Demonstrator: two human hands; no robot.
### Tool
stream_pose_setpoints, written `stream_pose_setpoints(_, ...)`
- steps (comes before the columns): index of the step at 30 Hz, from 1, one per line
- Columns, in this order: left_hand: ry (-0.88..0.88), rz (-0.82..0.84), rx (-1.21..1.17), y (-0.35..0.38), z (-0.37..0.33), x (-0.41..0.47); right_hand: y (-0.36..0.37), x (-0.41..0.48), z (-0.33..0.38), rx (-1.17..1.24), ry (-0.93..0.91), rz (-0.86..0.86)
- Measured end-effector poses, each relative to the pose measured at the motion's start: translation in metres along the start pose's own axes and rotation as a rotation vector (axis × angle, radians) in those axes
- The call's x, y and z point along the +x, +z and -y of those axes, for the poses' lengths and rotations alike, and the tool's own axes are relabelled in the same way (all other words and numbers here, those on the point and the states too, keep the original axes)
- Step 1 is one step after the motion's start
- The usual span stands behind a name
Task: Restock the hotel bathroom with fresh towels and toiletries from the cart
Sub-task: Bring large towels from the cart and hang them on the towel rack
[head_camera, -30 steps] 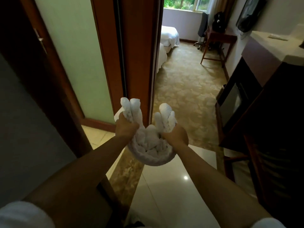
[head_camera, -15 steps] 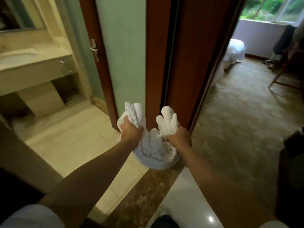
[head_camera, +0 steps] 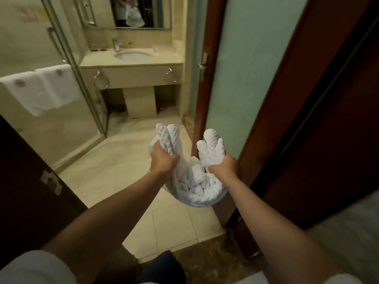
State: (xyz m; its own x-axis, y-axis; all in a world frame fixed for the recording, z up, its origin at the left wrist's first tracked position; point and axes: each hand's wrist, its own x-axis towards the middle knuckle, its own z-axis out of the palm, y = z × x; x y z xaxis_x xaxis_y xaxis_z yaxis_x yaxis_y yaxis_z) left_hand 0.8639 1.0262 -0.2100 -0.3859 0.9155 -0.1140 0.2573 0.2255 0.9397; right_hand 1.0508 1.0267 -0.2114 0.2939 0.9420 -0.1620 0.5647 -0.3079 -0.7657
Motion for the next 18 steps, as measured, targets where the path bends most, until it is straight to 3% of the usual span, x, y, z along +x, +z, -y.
stream_pose_setpoints(10, -0.097, -0.200, -0.037, -0.037, 0.014, 0.192, 0.119, 0.148, 0.108, -0.064, -0.111, 0.264)
stream_pose_setpoints(18, -0.073, -0.299, -0.039, -0.071, -0.014, 0.356, 0.197, 0.264, 0.220, -0.023, -0.194, 0.247)
